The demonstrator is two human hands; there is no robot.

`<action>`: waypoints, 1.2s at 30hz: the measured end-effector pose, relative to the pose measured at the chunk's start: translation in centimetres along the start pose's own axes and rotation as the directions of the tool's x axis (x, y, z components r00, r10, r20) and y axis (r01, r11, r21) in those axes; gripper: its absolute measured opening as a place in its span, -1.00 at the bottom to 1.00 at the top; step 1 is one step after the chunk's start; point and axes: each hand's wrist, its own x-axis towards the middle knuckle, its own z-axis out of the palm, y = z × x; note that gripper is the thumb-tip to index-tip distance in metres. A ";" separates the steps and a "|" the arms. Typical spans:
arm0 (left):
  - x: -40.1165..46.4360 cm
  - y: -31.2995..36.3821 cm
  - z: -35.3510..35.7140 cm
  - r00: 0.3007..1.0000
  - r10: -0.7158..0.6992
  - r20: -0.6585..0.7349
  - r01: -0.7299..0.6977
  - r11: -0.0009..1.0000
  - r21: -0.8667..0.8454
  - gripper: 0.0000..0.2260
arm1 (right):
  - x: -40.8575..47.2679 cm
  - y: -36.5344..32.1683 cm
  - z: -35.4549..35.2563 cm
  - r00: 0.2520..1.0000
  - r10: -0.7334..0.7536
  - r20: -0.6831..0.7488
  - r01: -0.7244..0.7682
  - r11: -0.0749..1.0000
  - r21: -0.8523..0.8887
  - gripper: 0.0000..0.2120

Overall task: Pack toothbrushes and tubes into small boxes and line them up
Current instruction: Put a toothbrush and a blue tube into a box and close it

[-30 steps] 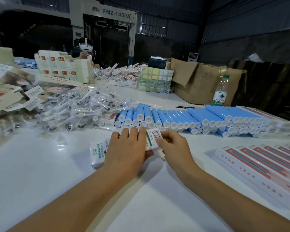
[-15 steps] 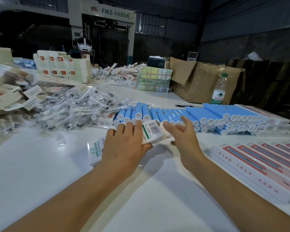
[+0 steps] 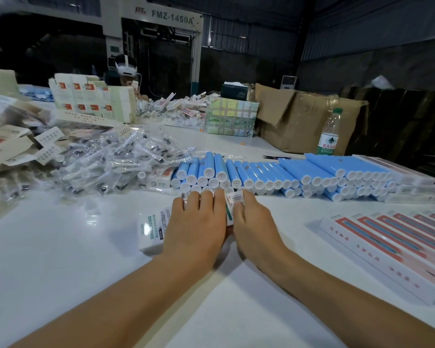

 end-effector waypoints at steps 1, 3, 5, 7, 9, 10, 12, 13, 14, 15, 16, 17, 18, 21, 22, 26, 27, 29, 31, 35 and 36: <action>-0.1 -0.1 0.0 1.000 0.005 0.002 -0.005 1.000 -0.001 -0.37 | -0.1 -0.2 -0.2 0.999 0.035 0.014 -0.036 0.993 0.113 -0.74; -0.1 -0.4 0.3 1.000 0.001 -0.007 -0.001 1.000 -0.016 -0.40 | 0.1 -0.7 -0.8 0.971 0.190 0.145 -0.238 0.829 0.506 -0.75; 0.1 -0.9 0.3 0.999 -0.018 -0.026 0.018 1.000 -0.021 -0.42 | 0.6 -0.9 -1.7 0.916 0.248 0.316 -0.401 0.534 0.744 -0.67; 0.2 -1.1 0.3 0.998 -0.048 -0.032 0.047 0.998 -0.037 -0.39 | 1.1 -0.8 -2.3 0.907 0.213 0.364 -0.421 0.428 0.800 -0.69; 0.2 -1.1 0.0 0.998 -0.056 -0.017 0.055 0.997 -0.052 -0.36 | 1.0 -0.9 -2.5 0.918 0.194 0.346 -0.396 0.432 0.810 -0.73; 0.2 -1.2 -0.1 0.998 -0.054 -0.014 0.053 0.996 -0.068 -0.34 | 1.1 -0.9 -2.4 0.926 0.194 0.325 -0.378 0.432 0.819 -0.75; 0.1 -1.4 -0.3 0.998 -0.037 -0.044 0.032 0.994 -0.106 -0.33 | 1.0 -0.9 -2.5 0.933 0.208 0.294 -0.357 0.424 0.833 -0.77; 0.0 -1.4 -0.5 0.997 -0.030 -0.077 0.021 0.993 -0.115 -0.33 | 1.0 -0.8 -2.6 0.937 0.210 0.281 -0.346 0.434 0.832 -0.76; 0.0 -1.3 -0.4 0.994 -0.029 -0.108 0.016 0.993 -0.116 -0.34 | 1.1 -0.6 -2.5 0.941 0.204 0.270 -0.335 0.456 0.824 -0.75; 0.0 -1.3 -0.6 0.997 -0.023 -0.079 0.014 0.994 -0.111 -0.33 | 1.0 -0.5 -2.4 0.944 0.202 0.261 -0.328 0.482 0.813 -0.74; -0.1 -1.3 -0.4 0.997 -0.014 -0.070 0.007 0.995 -0.101 -0.32 | 1.0 -0.5 -2.3 0.947 0.205 0.246 -0.318 0.516 0.795 -0.74; -0.1 -1.4 -0.3 0.998 -0.003 -0.061 -0.003 0.995 -0.097 -0.33 | 0.9 -0.5 -2.1 0.952 0.209 0.225 -0.305 0.550 0.778 -0.73; 0.0 -1.4 -0.1 0.997 0.003 -0.075 -0.010 0.995 -0.094 -0.33 | 0.8 -0.4 -1.9 0.954 0.218 0.205 -0.295 0.571 0.766 -0.72; 0.0 -1.2 -0.1 0.997 -0.011 -0.073 0.007 0.998 -0.055 -0.32 | 0.8 -0.2 -1.3 0.947 0.253 0.200 -0.312 0.566 0.763 -0.71; 0.0 -1.1 0.1 0.998 -0.001 -0.063 -0.003 0.999 -0.048 -0.32 | 0.8 -0.1 -1.3 0.943 0.257 0.212 -0.325 0.564 0.759 -0.71; 0.1 -1.2 0.4 0.996 -0.016 -0.085 0.014 1.000 -0.024 -0.33 | 0.6 0.0 -1.2 0.961 0.196 0.195 -0.277 0.651 0.707 -0.72; 0.2 -1.2 0.5 0.997 -0.026 -0.079 0.024 0.999 -0.036 -0.33 | 0.6 -0.1 -1.3 0.971 0.181 0.154 -0.237 0.709 0.664 -0.72; 0.3 -1.2 0.6 0.996 -0.059 -0.068 0.055 0.997 -0.057 -0.33 | 0.6 -0.1 -1.6 0.986 0.157 0.050 -0.158 0.819 0.552 -0.79; 0.4 -1.4 0.7 0.994 -0.080 -0.076 0.076 0.996 -0.051 -0.34 | 0.6 0.0 -1.8 0.985 0.162 -0.066 -0.113 0.878 0.465 -0.90; 0.4 -1.2 0.8 0.996 -0.050 -0.071 0.050 0.999 -0.001 -0.35 | 0.0 -0.2 -1.4 0.987 0.067 -0.147 -0.016 0.944 0.329 -0.90; 0.3 -1.2 0.8 0.997 -0.043 -0.070 0.045 0.999 0.025 -0.35 | -0.1 -0.2 -1.2 0.987 0.039 -0.154 0.007 0.958 0.287 -0.90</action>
